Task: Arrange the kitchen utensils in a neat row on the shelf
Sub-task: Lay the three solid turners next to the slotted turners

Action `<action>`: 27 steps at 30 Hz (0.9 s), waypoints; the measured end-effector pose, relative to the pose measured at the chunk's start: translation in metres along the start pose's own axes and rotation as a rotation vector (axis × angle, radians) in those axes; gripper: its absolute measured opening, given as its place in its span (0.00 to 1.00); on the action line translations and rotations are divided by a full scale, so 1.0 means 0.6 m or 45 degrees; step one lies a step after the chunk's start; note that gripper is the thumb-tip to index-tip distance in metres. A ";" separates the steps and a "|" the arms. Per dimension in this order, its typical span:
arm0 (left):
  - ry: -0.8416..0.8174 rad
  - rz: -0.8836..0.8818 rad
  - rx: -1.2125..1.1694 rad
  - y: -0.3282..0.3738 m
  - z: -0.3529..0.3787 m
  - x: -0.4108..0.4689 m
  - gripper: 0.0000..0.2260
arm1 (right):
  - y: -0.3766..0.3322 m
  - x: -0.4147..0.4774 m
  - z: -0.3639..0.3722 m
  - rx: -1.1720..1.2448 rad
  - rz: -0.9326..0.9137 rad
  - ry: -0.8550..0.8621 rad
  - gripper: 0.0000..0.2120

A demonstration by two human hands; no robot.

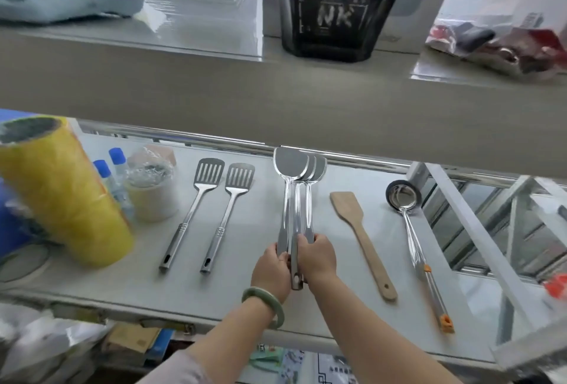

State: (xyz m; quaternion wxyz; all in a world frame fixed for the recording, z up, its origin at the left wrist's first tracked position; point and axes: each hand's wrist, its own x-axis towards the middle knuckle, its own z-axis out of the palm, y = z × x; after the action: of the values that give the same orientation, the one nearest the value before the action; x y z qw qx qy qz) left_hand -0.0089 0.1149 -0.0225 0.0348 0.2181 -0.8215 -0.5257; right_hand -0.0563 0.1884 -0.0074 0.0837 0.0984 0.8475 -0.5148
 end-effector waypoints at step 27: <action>0.111 -0.137 0.611 -0.050 -0.057 0.033 0.20 | 0.034 -0.006 0.031 -0.590 -0.040 0.103 0.17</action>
State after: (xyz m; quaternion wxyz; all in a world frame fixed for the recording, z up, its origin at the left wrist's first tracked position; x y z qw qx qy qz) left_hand -0.0071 0.0677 -0.0369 -0.0107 0.2862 -0.9077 -0.3066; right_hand -0.0470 0.1807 -0.0322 0.0620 0.0837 0.9471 -0.3035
